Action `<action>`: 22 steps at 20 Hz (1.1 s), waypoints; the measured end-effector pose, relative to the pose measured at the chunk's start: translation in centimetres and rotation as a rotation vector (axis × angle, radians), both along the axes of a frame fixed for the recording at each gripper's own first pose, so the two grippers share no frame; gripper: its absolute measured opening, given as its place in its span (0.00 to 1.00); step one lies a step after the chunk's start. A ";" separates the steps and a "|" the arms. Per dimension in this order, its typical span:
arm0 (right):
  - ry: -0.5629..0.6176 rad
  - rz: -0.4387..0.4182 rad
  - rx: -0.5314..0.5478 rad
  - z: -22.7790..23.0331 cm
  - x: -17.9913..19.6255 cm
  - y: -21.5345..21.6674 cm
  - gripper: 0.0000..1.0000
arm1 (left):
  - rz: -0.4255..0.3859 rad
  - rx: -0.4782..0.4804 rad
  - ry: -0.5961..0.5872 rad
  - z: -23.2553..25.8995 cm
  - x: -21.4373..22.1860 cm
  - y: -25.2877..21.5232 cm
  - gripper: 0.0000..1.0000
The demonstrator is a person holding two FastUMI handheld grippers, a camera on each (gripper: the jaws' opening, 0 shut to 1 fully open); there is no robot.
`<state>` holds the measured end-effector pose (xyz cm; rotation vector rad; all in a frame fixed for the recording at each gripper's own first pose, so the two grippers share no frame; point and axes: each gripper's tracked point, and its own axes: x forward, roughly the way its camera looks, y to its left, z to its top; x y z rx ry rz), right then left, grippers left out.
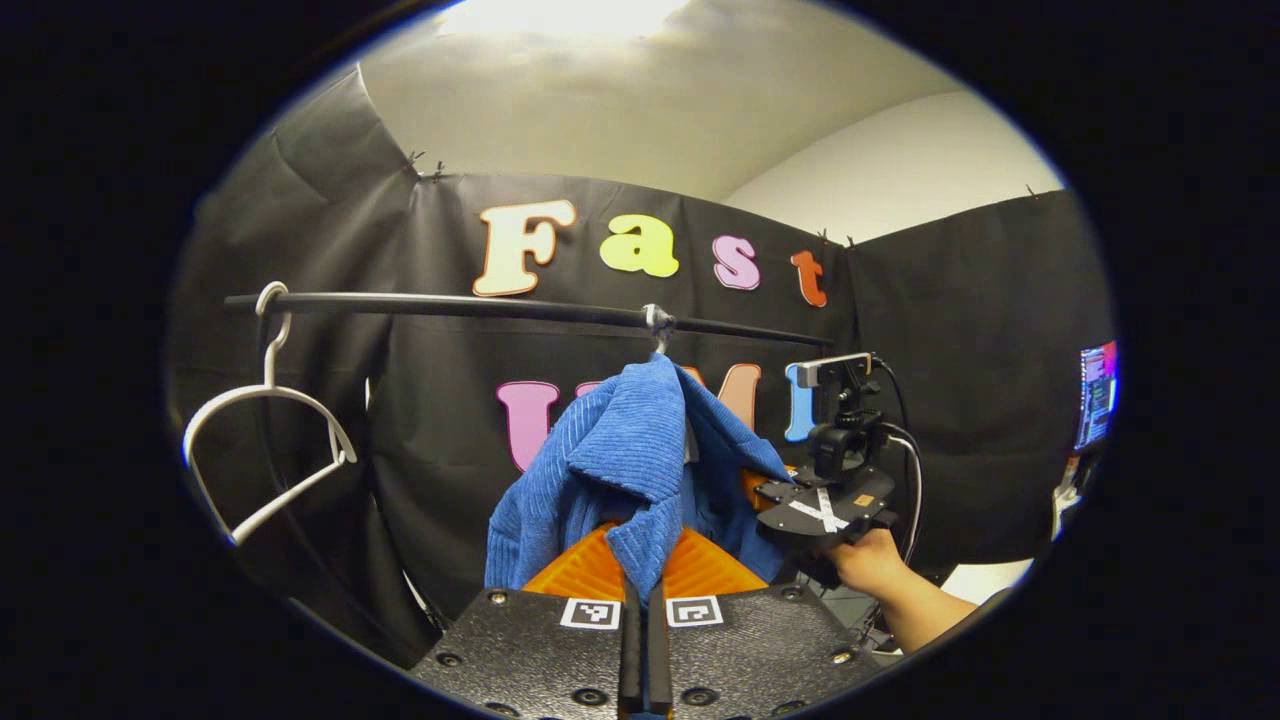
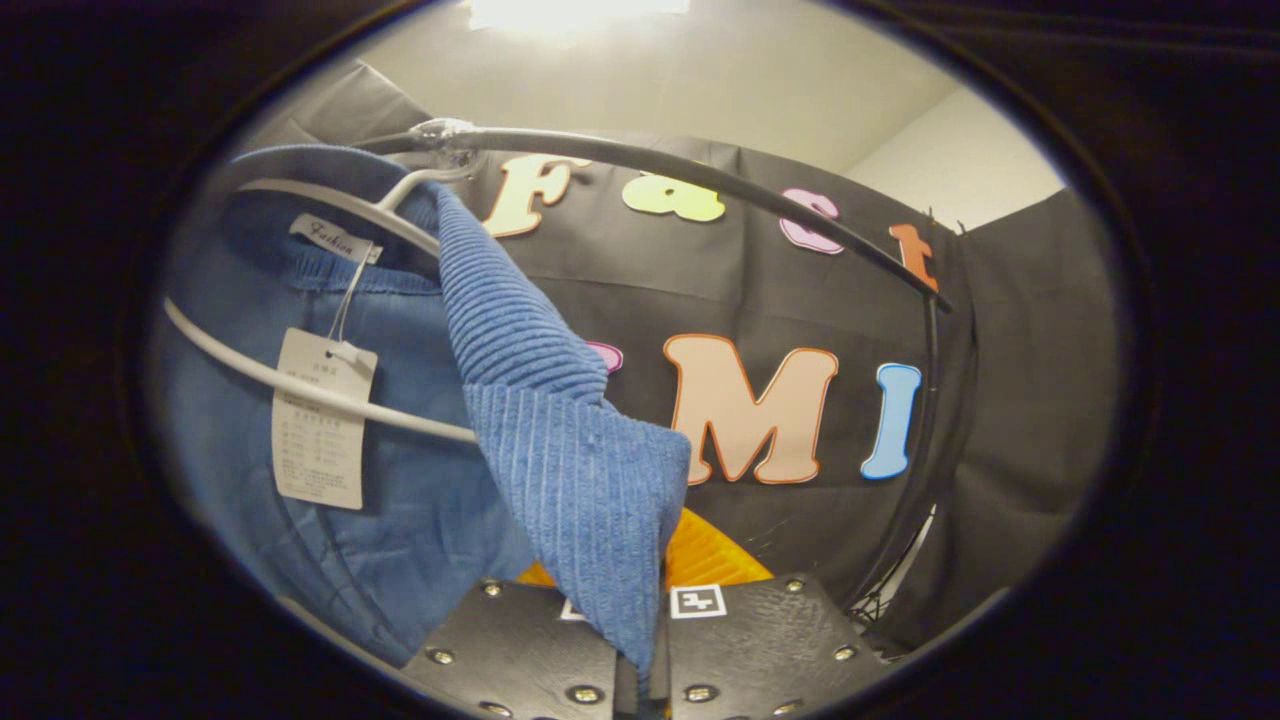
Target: Grasp the clothes on the hanger with both hands and then place them into the laundry hamper below.
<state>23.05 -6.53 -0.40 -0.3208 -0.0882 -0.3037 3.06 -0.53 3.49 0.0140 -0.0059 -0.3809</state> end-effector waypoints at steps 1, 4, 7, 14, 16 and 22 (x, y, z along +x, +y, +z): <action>-0.006 -0.010 -0.014 0.3 -0.3 -0.3 0.07 | -0.011 0.008 0.004 0.3 -0.1 0.2 0.02; -0.010 -0.006 0.007 0.7 0.3 -0.8 0.07 | -0.038 0.050 0.010 1.6 -0.2 1.6 0.02; -0.014 0.002 0.030 2.0 1.7 -1.6 0.07 | -0.054 0.090 0.023 2.2 1.0 3.5 0.02; -0.005 -0.007 0.044 3.2 7.7 -2.3 0.07 | 0.036 0.195 0.040 1.5 3.4 7.4 0.04; -0.035 -0.002 0.035 3.8 9.1 -2.2 0.07 | 0.063 0.260 0.054 0.3 3.7 8.5 0.03; -0.152 0.016 -0.024 6.7 11.1 -2.4 0.07 | 0.244 0.546 -0.084 0.7 5.4 12.1 0.02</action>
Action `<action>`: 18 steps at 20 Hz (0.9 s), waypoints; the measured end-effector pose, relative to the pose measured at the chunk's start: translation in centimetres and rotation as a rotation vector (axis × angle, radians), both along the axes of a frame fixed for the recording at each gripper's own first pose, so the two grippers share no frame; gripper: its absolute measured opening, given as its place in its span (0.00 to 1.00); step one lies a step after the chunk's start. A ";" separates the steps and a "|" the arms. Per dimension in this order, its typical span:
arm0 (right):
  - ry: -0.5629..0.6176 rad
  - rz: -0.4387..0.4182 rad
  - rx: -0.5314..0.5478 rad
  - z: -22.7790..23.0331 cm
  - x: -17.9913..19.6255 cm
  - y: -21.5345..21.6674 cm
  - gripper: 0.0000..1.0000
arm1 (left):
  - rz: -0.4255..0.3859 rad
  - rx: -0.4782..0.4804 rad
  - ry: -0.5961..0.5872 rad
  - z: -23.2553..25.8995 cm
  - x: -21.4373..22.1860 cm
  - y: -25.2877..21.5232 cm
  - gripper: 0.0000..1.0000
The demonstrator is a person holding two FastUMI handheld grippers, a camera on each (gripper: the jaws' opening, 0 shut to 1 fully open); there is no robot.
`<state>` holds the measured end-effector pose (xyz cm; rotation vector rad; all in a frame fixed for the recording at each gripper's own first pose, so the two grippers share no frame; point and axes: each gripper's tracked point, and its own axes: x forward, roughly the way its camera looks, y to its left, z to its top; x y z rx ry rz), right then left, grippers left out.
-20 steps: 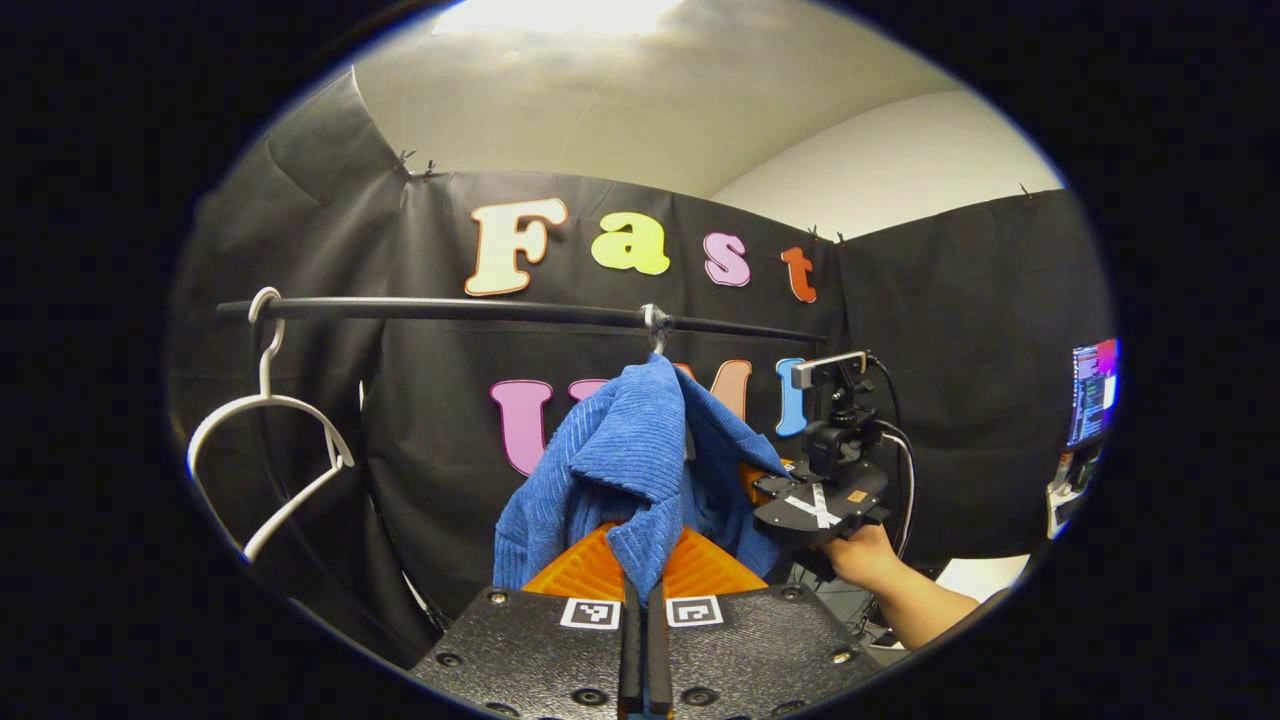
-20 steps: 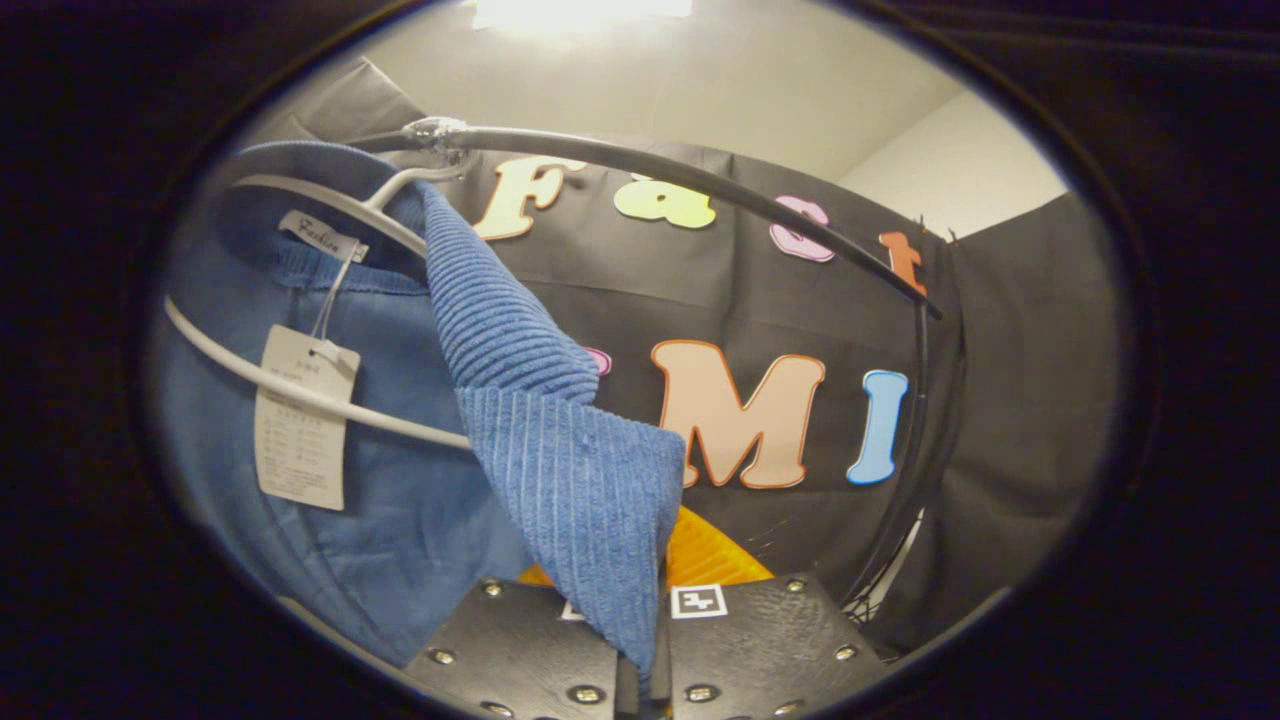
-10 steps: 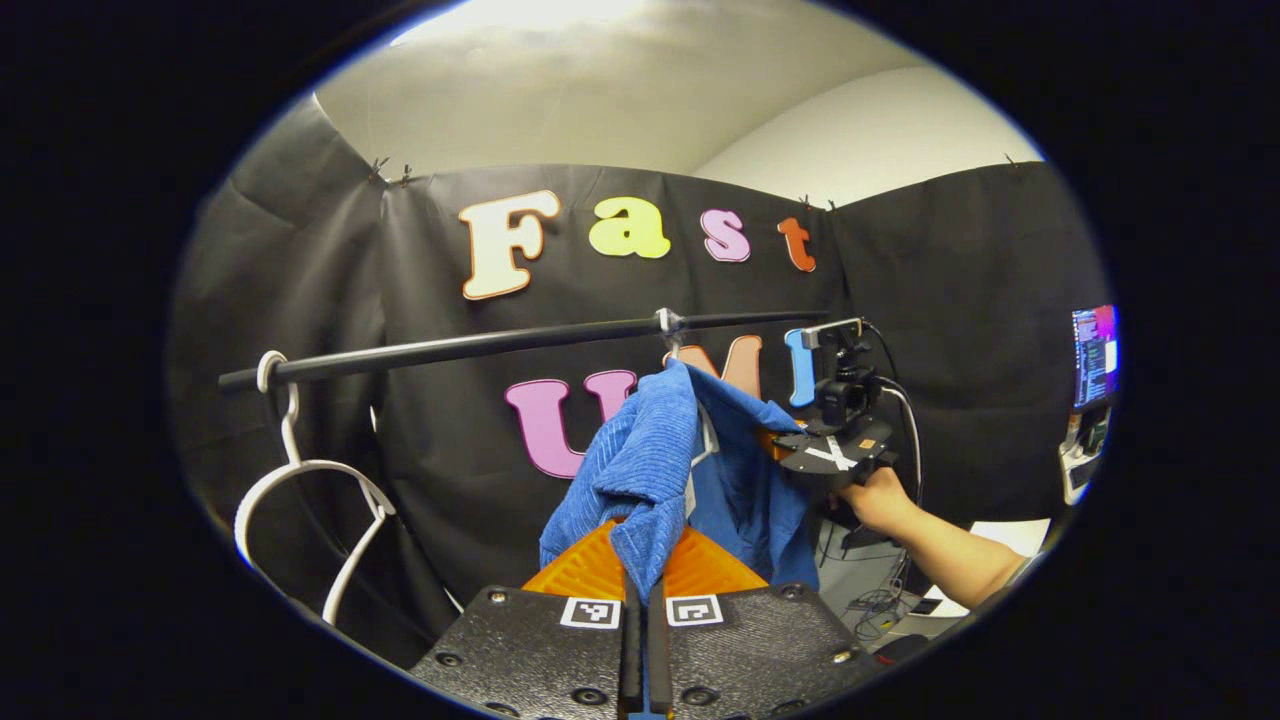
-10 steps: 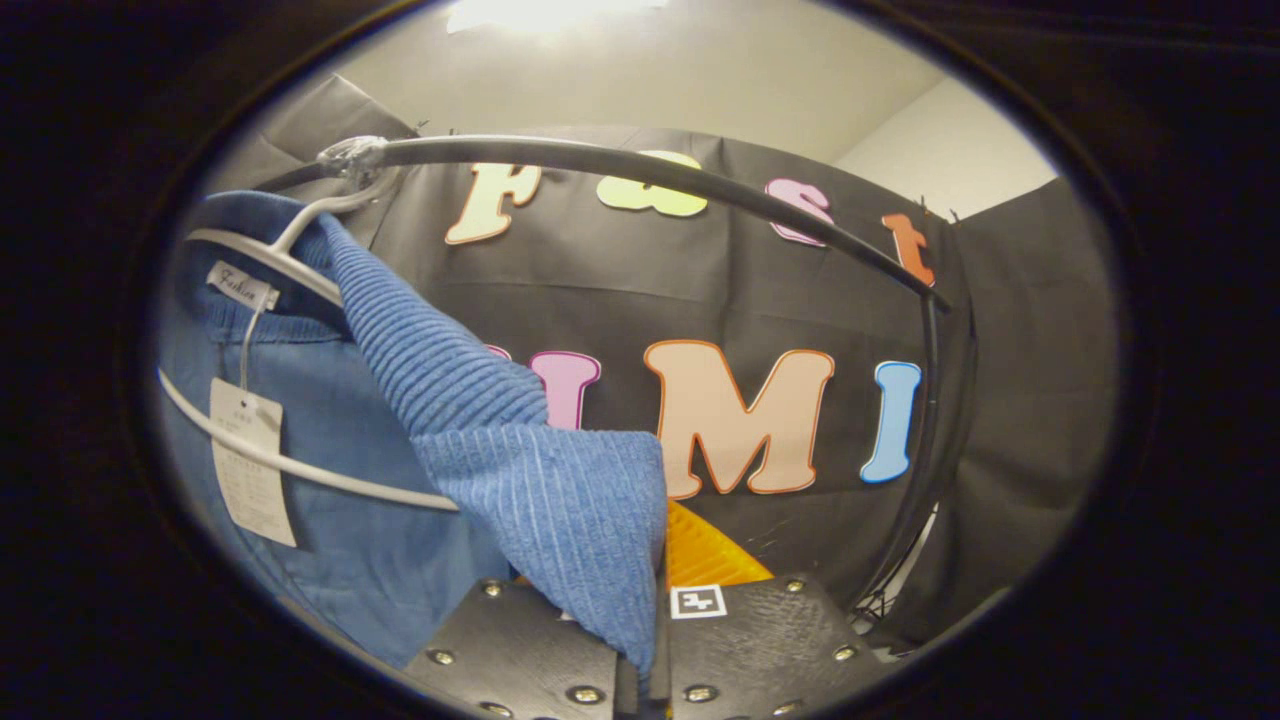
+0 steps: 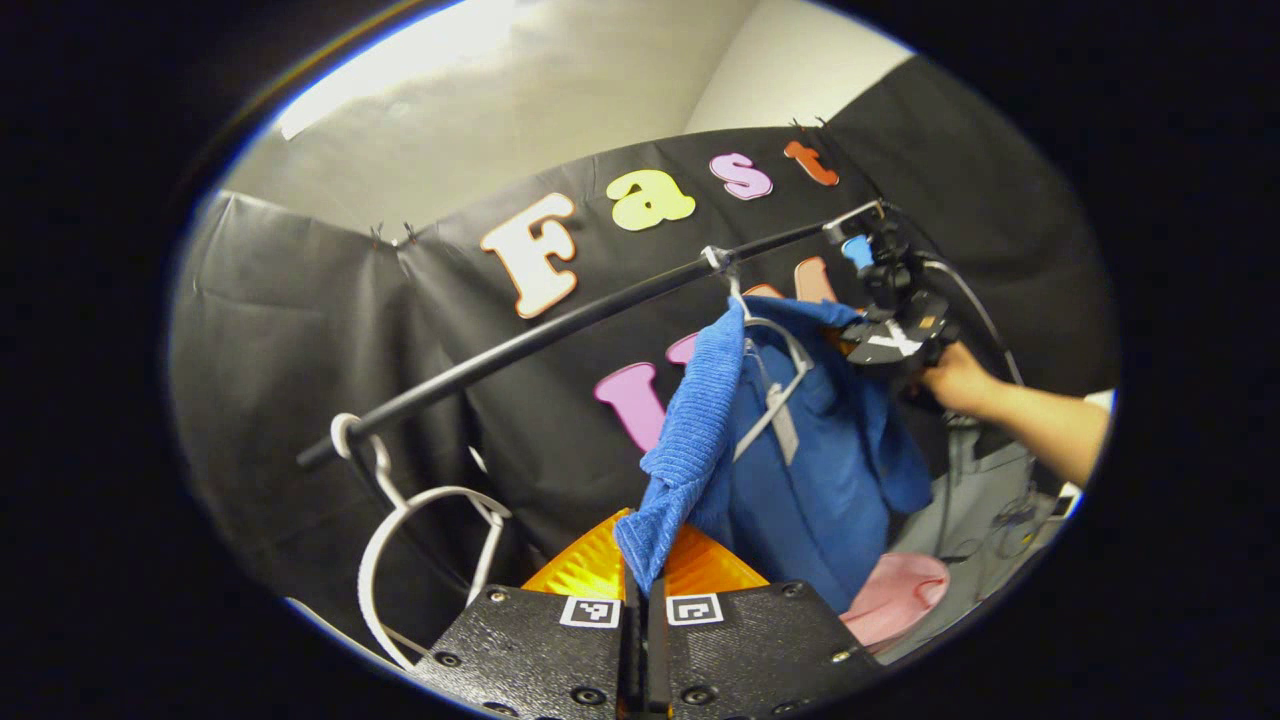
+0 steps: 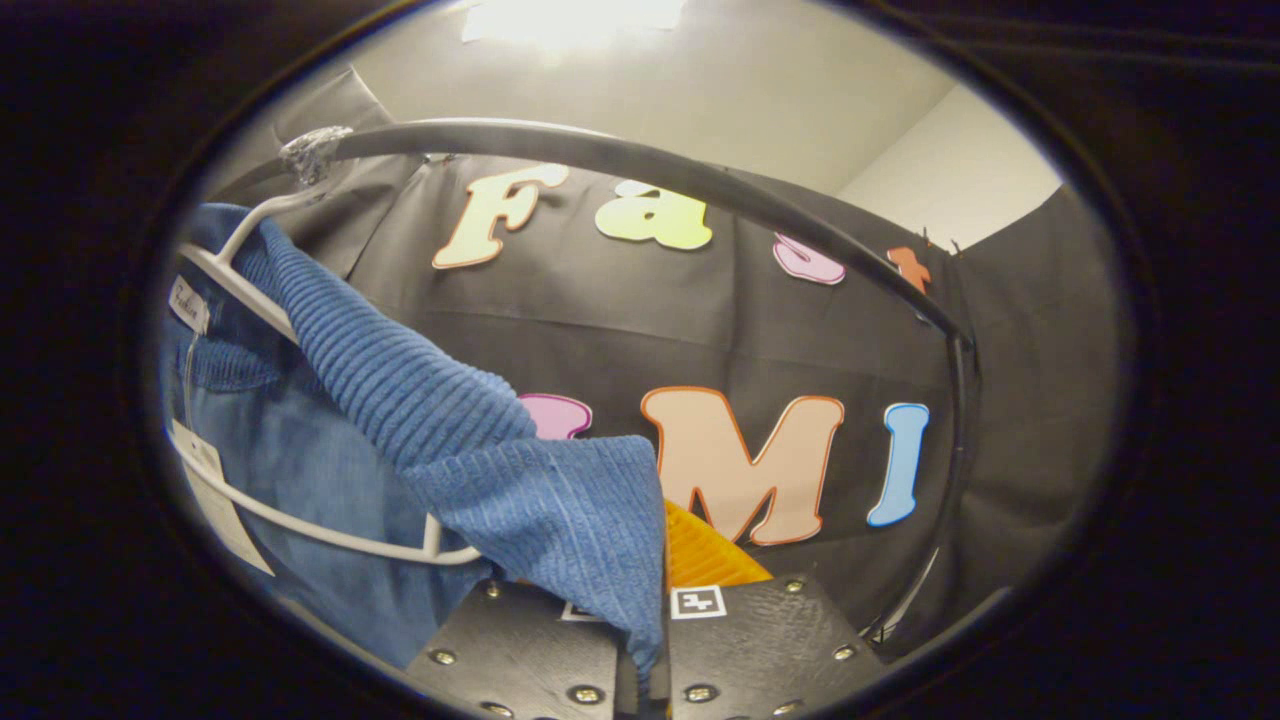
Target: Grasp the clothes on the hanger with both hands and then place them into the laundry hamper below.
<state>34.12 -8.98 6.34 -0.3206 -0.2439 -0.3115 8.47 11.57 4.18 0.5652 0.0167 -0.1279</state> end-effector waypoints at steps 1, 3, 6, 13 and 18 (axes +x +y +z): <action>-0.012 -0.003 -0.009 0.5 0.4 -0.4 0.07 | 0.019 0.025 -0.021 0.7 -0.2 0.2 0.03; -0.024 0.014 0.011 1.2 1.5 -0.9 0.07 | 0.053 0.041 -0.090 3.1 0.0 0.8 0.05; -0.063 0.042 0.029 2.3 2.3 -0.9 0.07 | 0.111 -0.025 -0.157 5.6 1.8 2.9 0.05; 0.110 0.022 0.066 -4.8 7.2 -3.7 0.07 | 0.067 -0.208 -0.069 0.8 6.0 1.5 0.00; 0.278 0.020 0.126 -12.2 9.7 -4.4 0.07 | 0.074 -0.351 -0.032 -2.5 8.9 1.9 0.02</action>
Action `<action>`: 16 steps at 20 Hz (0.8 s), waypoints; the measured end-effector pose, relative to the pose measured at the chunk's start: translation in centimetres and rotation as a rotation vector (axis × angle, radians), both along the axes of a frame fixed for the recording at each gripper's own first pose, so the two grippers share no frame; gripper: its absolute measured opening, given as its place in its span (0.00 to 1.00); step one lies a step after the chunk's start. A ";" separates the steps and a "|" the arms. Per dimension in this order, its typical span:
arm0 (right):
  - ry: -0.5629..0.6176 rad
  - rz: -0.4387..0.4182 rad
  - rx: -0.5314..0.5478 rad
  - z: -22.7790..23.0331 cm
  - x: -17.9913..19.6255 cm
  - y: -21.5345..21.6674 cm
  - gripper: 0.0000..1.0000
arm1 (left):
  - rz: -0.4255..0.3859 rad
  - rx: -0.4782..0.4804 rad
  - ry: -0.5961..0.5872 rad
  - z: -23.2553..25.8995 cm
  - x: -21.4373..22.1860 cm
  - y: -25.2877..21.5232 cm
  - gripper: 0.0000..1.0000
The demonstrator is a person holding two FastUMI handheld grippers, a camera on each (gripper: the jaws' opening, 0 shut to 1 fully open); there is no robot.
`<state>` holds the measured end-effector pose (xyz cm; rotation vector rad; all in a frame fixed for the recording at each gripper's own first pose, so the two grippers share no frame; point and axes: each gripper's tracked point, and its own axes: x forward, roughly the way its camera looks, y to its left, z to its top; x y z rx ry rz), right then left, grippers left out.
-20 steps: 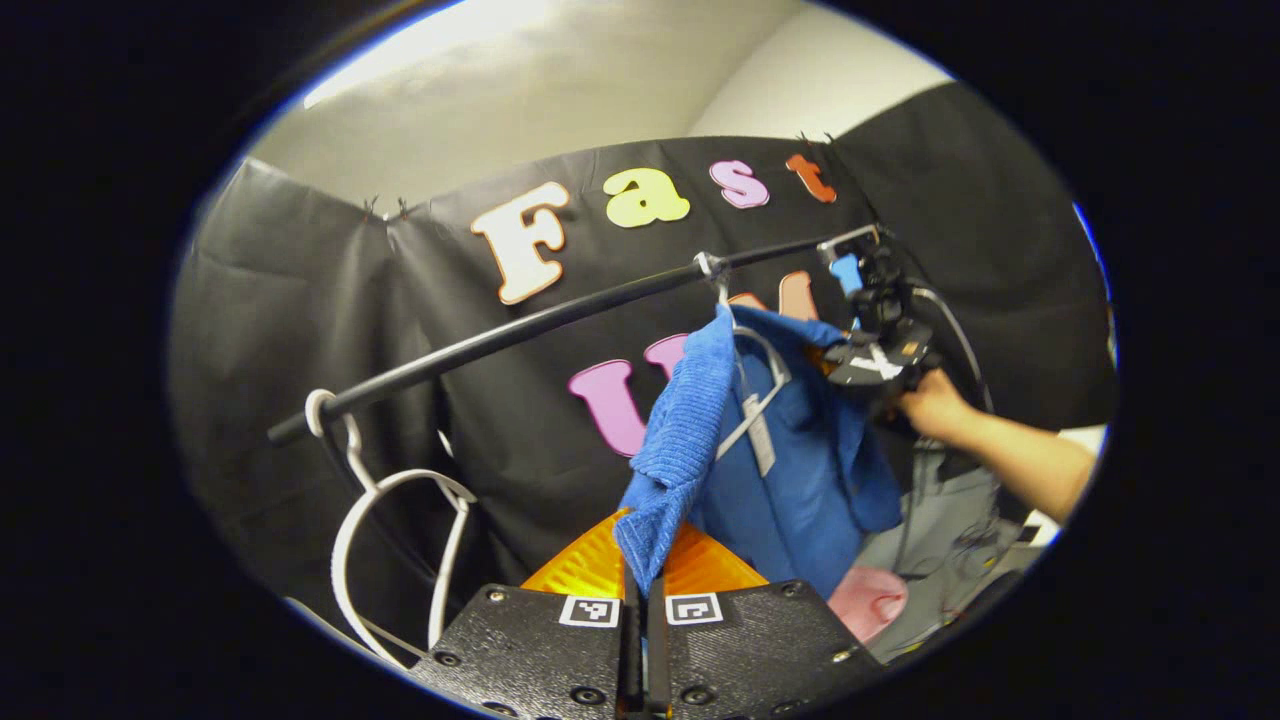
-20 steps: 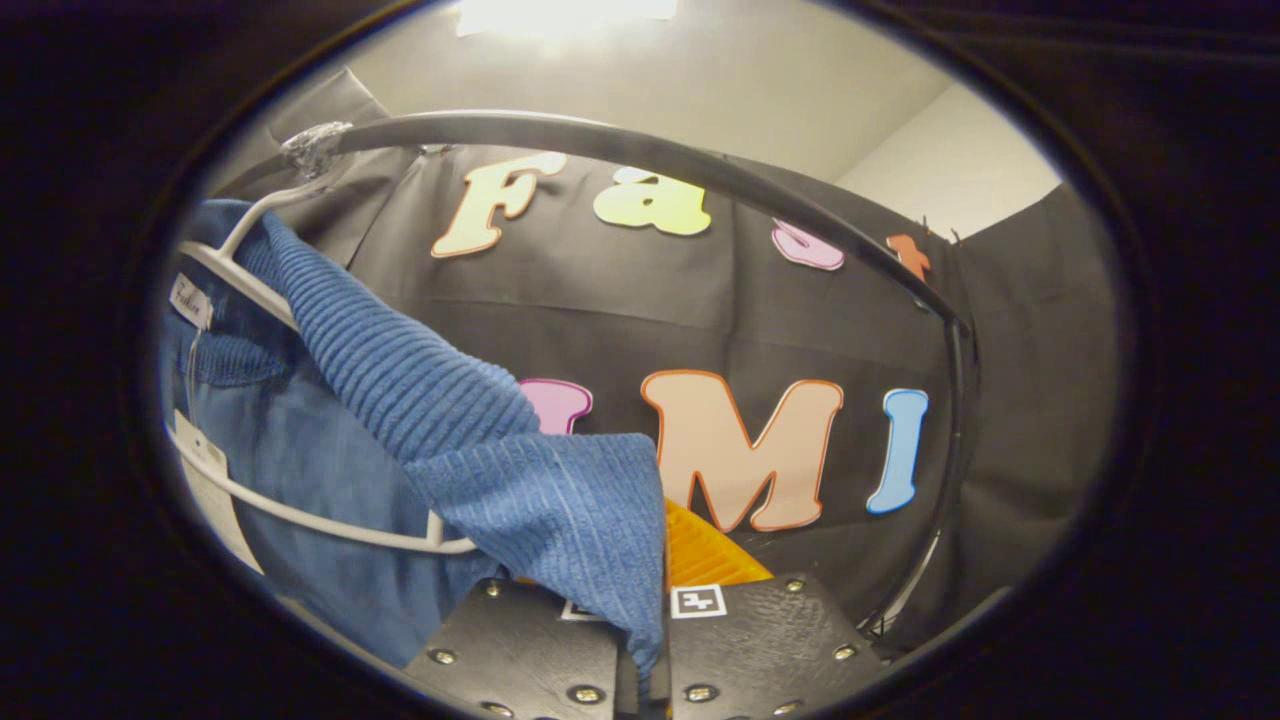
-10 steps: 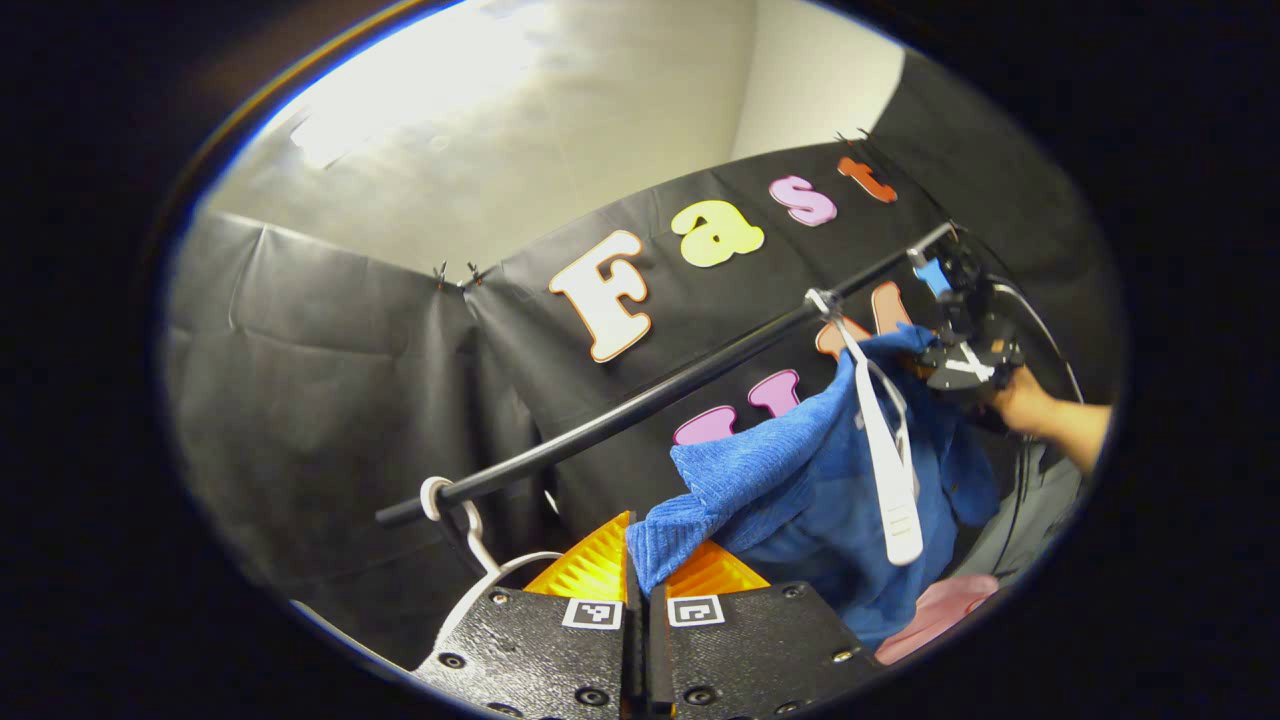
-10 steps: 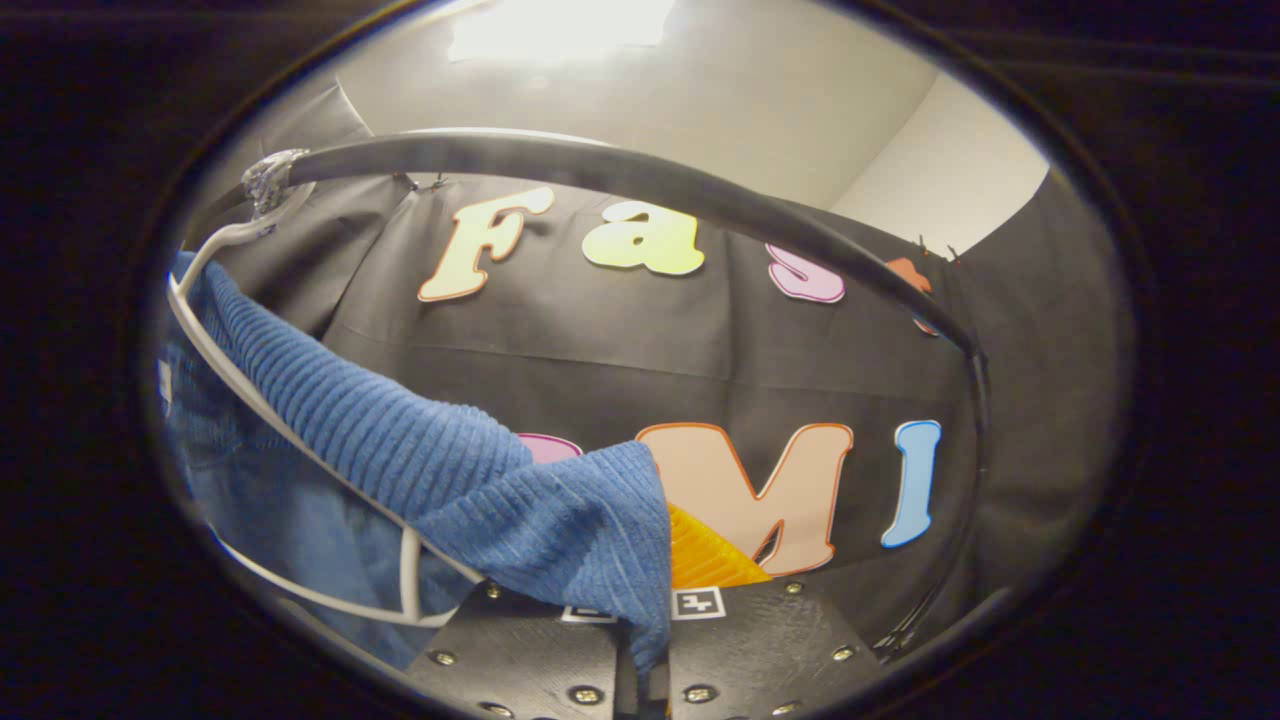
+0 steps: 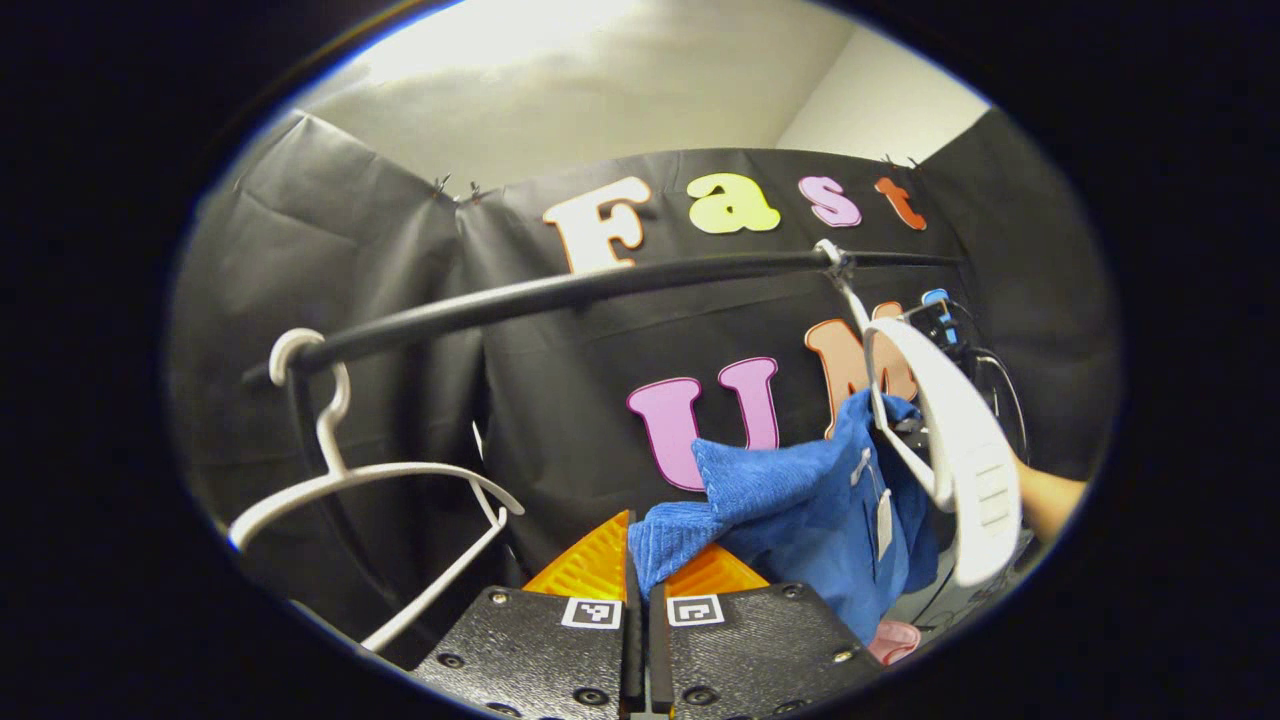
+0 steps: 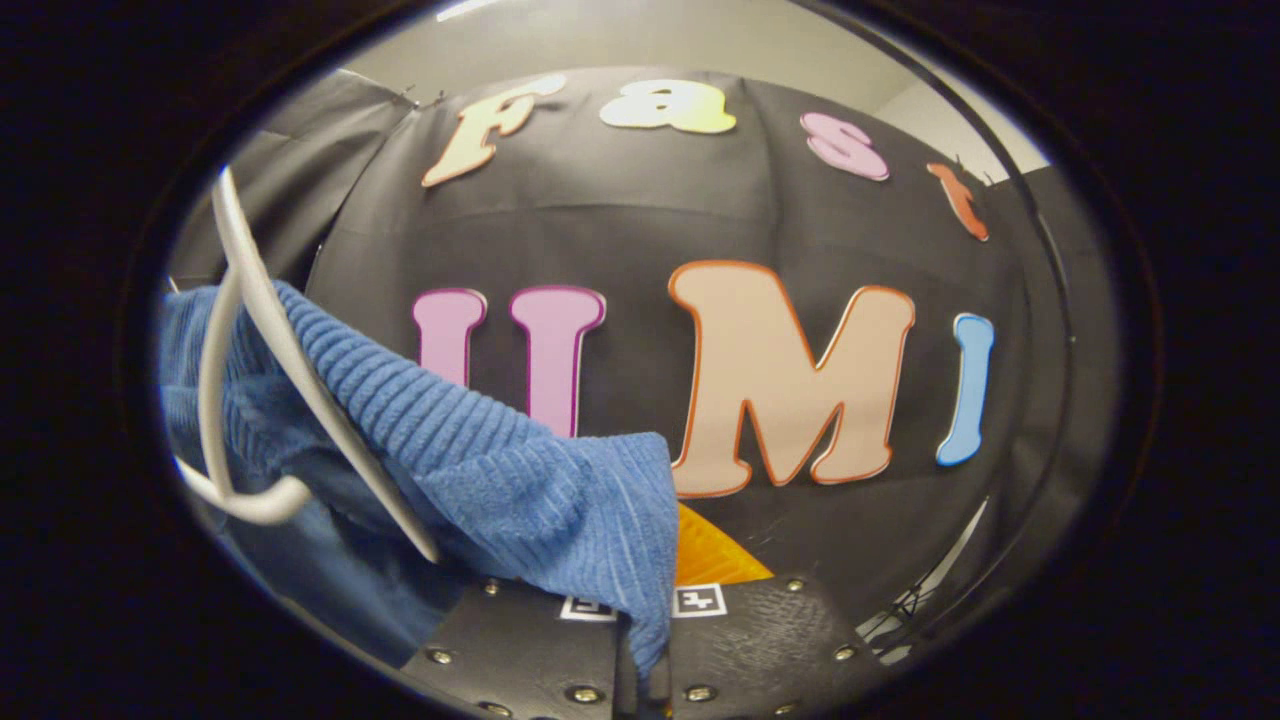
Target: Grasp the clothes on the hanger with both hands and then place them into the laundry hamper below.
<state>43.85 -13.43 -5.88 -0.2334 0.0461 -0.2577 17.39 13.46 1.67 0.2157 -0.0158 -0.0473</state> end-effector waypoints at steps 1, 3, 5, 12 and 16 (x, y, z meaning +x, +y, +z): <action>0.011 -0.003 0.041 -1.3 -0.1 -0.5 0.07 | 0.003 -0.032 0.007 -0.9 0.1 0.3 0.05; 0.030 -0.008 0.130 -3.9 -0.6 -1.0 0.07 | 0.013 -0.072 0.014 -2.5 1.1 0.5 0.05; 0.069 -0.031 0.165 -6.1 -2.4 -1.1 0.07 | 0.028 -0.114 0.045 -4.0 1.6 0.3 0.00; 0.073 -0.013 0.228 -6.4 -11.7 2.7 0.07 | 0.073 -0.156 -0.004 -3.0 -0.7 -0.5 0.05; 0.062 0.015 0.256 -5.1 -16.2 4.4 0.07 | 0.087 -0.186 -0.014 -3.1 -2.3 -1.1 0.01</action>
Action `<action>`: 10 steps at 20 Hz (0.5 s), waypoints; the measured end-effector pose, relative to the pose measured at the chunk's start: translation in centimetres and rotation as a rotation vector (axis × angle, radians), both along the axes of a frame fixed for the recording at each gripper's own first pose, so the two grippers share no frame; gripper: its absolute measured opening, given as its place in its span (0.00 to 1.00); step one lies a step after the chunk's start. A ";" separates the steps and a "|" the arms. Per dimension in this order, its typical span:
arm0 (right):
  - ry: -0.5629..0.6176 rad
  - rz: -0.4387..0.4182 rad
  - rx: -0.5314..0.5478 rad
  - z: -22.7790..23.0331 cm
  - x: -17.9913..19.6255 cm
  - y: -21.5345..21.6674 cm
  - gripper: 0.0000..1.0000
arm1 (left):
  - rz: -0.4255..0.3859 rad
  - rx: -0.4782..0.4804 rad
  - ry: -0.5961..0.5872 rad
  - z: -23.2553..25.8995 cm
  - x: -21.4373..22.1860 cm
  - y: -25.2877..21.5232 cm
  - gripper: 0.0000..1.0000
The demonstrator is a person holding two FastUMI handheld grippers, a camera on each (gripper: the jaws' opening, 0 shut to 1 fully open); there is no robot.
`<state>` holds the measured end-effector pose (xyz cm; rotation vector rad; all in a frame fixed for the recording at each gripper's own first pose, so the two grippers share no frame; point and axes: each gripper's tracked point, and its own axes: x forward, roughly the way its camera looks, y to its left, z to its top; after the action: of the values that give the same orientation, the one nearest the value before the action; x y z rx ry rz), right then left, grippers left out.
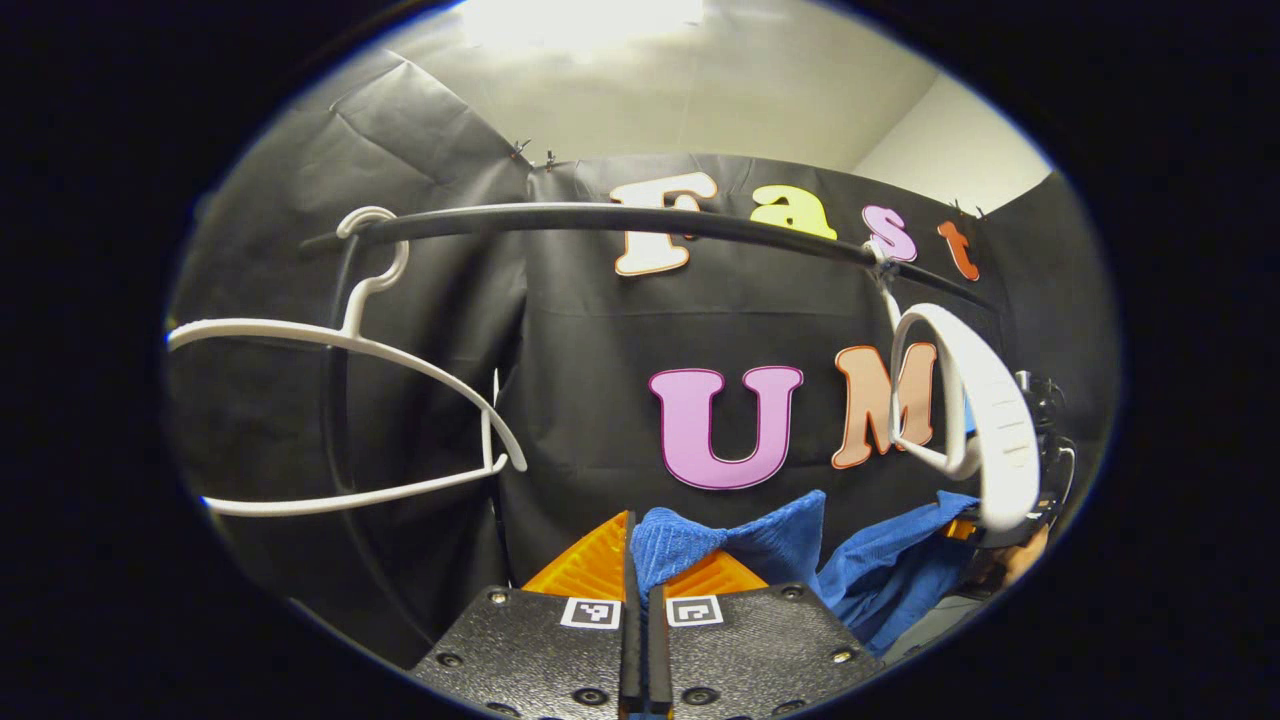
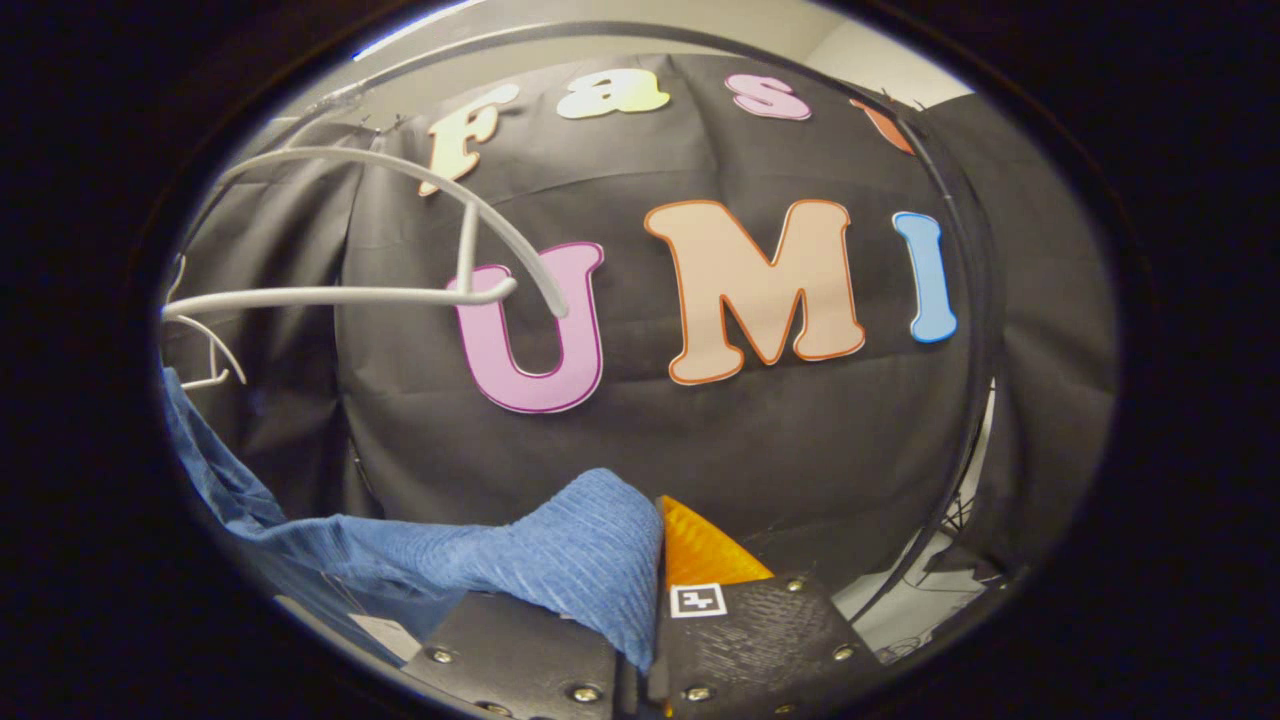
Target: Grasp the clothes on the hanger with both hands and then place them into the laundry hamper below.
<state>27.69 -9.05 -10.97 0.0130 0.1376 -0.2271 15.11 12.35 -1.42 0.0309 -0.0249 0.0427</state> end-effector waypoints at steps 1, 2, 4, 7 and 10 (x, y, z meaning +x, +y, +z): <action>-0.002 0.008 0.007 0.5 -0.9 0.5 0.07 | -0.004 -0.006 0.008 -0.3 -0.3 -0.5 0.03; 0.002 0.017 -0.003 0.7 -1.8 1.0 0.07 | -0.015 -0.013 0.009 -0.6 -0.7 -1.2 0.03; 0.008 0.037 -0.018 1.0 -3.5 1.8 0.07 | -0.041 -0.015 0.017 -1.3 -1.4 -2.9 0.05; 0.019 0.045 -0.018 1.1 -5.3 2.5 0.07 | -0.097 -0.043 0.029 -2.8 -1.7 -5.8 0.00; 0.014 0.089 0.003 1.9 -7.0 4.8 0.07 | -0.158 -0.086 0.055 -4.7 -1.7 -8.9 0.02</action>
<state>20.64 -4.27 -9.09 0.0078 0.1520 -0.1378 13.38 3.41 -6.12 -0.0555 0.0300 -0.1155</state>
